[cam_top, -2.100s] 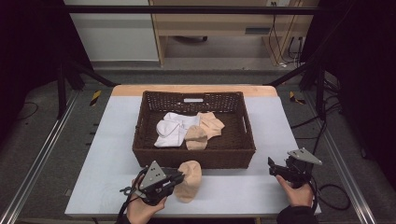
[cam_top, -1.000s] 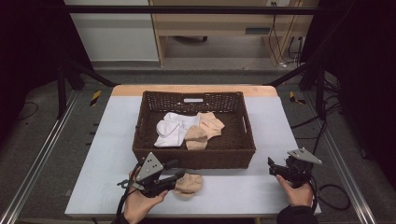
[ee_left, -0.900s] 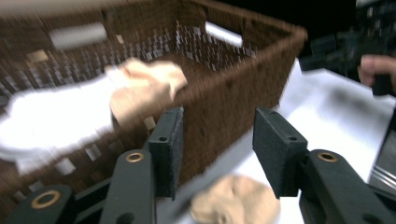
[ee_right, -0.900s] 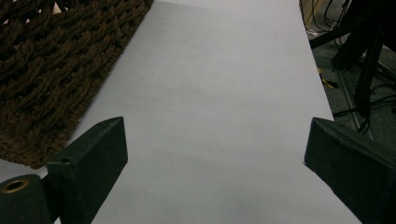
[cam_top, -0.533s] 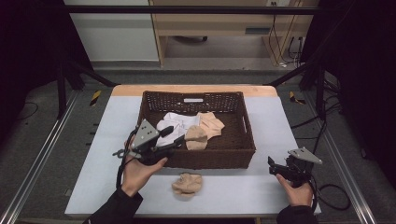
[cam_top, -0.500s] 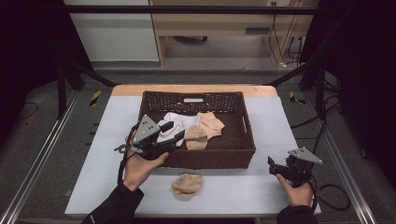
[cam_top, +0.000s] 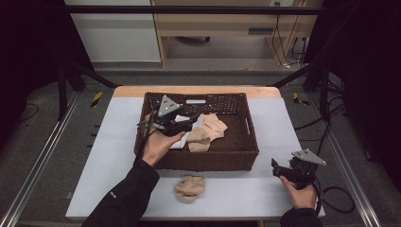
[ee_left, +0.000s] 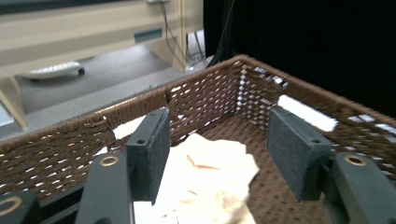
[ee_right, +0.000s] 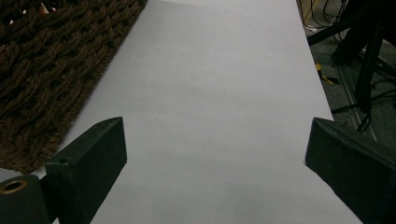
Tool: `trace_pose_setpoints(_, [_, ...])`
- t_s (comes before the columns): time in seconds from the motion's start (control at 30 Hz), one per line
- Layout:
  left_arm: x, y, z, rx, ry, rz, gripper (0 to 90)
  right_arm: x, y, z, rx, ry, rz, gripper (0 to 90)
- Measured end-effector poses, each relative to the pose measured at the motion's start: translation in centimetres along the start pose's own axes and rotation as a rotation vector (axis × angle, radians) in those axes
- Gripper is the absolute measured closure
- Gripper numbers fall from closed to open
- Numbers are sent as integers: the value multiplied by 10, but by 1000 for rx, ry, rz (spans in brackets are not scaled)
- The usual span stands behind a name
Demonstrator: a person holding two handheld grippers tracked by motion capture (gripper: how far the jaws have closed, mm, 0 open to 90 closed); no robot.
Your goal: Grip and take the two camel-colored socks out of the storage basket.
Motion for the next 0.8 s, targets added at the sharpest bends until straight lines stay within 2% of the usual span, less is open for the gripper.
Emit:
trace_pose_setpoints(0.1, [2,0,-17,-22,-27,-12,382,0,0,0,-1,3,-5,57])
trace_pose_setpoints(0.2, [4,1,-32,-32,-43,-6,380,0,1,0,-2,5,-2,58])
trace_pose_setpoints(0.4, [8,2,-50,-49,-65,-43,367,-1,1,0,1,3,2,59])
trace_pose_setpoints(0.5, [11,2,-55,-50,-80,-46,360,-1,1,0,-1,4,3,60])
trace_pose_setpoints(0.7, [26,5,-72,-54,-165,-65,338,-1,1,-1,-3,2,3,61])
trace_pose_setpoints(0.8, [35,10,-81,-43,-214,-82,340,-1,1,-1,-4,1,3,62])
Point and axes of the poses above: each handheld gripper's, and its own axes: z roughly backward along the jaws, x roughly out of its underside, y roughly to its right, the point moved 2 cm from there along -z, roughly forward along the jaws, and after that the axes turned 15 degrees about -x, right-handed, at the moved point
